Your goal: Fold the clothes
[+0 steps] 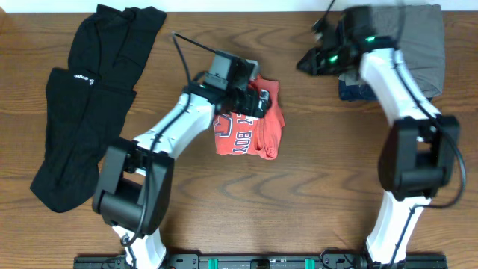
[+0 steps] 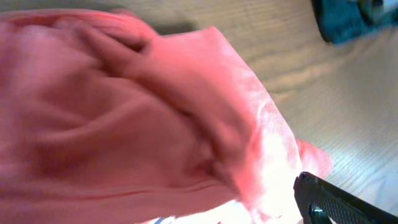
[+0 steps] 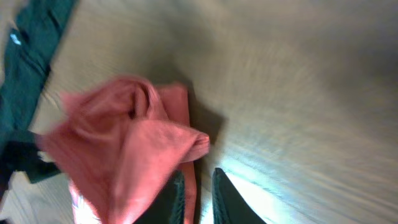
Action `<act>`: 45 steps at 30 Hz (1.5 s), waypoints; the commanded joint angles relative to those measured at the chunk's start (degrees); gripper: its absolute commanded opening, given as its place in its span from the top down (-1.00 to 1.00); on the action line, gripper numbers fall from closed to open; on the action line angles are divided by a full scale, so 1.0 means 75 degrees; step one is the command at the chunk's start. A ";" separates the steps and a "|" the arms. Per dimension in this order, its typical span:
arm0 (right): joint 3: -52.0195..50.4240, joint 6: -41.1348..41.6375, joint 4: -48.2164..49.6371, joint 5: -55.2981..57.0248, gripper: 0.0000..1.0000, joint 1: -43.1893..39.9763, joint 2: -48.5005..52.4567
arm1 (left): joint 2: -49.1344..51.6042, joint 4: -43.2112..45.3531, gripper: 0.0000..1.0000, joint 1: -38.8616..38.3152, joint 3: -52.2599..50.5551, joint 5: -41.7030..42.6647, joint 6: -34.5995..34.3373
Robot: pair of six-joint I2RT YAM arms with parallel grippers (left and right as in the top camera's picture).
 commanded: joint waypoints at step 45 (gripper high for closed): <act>0.0073 -0.1480 0.0726 0.2567 0.98 0.2739 0.0726 | -0.2844 -0.2328 -0.96 0.3314 0.0839 -0.0117 -0.0227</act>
